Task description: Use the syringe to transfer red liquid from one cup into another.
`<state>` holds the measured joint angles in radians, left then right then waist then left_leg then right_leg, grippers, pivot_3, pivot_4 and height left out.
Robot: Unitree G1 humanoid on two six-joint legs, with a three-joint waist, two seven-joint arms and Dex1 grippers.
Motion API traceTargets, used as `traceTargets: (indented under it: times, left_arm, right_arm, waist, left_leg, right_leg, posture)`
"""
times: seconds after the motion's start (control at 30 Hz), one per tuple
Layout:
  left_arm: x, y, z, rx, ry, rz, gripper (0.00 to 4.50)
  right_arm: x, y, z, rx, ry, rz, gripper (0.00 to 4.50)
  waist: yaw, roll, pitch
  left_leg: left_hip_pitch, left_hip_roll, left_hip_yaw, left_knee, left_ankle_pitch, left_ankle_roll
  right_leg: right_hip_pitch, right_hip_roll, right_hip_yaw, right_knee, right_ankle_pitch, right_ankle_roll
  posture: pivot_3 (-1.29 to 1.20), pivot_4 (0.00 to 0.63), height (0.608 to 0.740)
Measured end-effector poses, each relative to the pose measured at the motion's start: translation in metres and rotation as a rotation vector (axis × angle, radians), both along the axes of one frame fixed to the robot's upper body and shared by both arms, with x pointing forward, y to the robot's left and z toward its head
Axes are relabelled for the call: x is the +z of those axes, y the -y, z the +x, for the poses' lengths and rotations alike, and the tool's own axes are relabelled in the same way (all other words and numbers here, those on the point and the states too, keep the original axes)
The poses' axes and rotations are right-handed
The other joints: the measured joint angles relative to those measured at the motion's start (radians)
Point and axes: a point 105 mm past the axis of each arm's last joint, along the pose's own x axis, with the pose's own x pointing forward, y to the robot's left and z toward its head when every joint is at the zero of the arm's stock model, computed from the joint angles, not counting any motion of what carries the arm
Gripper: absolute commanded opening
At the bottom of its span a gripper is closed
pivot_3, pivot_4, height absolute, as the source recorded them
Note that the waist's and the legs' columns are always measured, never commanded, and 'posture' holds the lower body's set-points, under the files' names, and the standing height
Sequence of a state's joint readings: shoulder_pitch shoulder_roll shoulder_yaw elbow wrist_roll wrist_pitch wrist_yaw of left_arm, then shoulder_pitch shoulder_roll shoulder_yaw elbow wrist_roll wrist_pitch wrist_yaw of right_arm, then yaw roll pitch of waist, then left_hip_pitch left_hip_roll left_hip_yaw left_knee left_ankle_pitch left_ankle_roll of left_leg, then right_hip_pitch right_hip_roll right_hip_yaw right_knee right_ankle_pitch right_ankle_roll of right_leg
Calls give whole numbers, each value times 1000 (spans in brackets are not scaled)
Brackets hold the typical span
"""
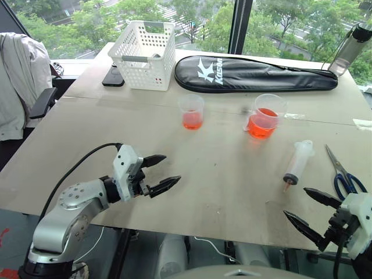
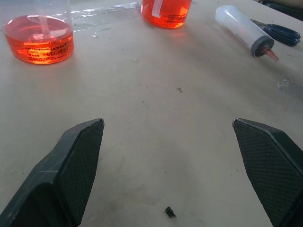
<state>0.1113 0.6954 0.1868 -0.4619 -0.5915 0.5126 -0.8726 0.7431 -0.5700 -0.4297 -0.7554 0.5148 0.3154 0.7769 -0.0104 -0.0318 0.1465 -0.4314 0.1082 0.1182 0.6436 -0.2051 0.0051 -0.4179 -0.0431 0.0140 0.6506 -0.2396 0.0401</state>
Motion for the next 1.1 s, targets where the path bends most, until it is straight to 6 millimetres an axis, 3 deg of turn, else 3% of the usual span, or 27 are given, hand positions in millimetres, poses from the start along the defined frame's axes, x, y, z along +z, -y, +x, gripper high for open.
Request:
traceTargets:
  times: [0.1, 0.2, 0.27, 0.43, 0.6, 0.77, 0.93, 1.1]
  left_arm:
    - [7, 5, 4, -22, 25, -6, 4425]
    - [34, 26, 11, -136, 136, -24, 4425]
    - [40, 35, 6, -196, 167, -24, 4425]
    - [39, 50, 0, -303, 166, -24, 4425]
    - [44, 58, 1, -343, 191, -24, 4425]
    - [41, 61, 1, -324, 192, -40, 4425]
    - [34, 58, -4, -281, 177, -39, 4425]
    - [31, 58, -11, -254, 172, -38, 4425]
  right_arm:
    - [4, 7, 10, -75, -48, 5, 4500]
    - [31, 26, 35, -204, -59, -61, 4500]
    - [40, 32, 41, -268, -70, -44, 4500]
    - [42, 49, 61, -425, -195, 3, 4500]
    - [38, 76, 95, -666, -354, 40, 4500]
    - [51, 57, 133, -747, -488, 217, 4500]
    - [47, 39, 155, -766, -563, 263, 4500]
    - [35, 42, 156, -814, -629, 174, 4500]
  waist:
    - [0, 0, 1]
    - [1, 0, 0]
    - [1, -2, -2]
    - [0, -2, -1]
    - [-3, -2, -1]
    - [-8, -2, 0]
    - [-3, -1, 0]
    - [1, -1, 0]
  left_leg:
    - [0, -1, 0, 0, 0, 0]
    - [0, -4, 1, 2, 0, 0]
    - [0, -4, 0, 1, 0, 1]
    - [-1, -4, -1, -2, 3, 6]
    - [-1, -6, -2, -1, 3, 6]
    - [-1, -9, -10, -1, 3, 6]
    - [-3, -9, -12, -2, 3, 6]
    - [-3, -9, -12, -1, 3, 6]
  right_leg:
    - [0, -1, 0, 0, 1, -1]
    - [0, -4, 0, 0, 1, -2]
    - [2, -3, -1, 0, 1, -2]
    - [2, 0, -1, -3, 1, -1]
    - [4, 2, 1, -5, 1, -1]
    - [4, 7, 4, -5, 1, -1]
    - [4, 8, 5, -5, 3, 3]
    - [4, 7, 4, -6, 3, 3]
  posture:
    - [0, 150, 724]
    - [0, 150, 724]
    - [0, 150, 724]
    - [0, 150, 724]
    - [0, 150, 724]
    - [0, 150, 724]
    - [0, 150, 724]
    - [0, 150, 724]
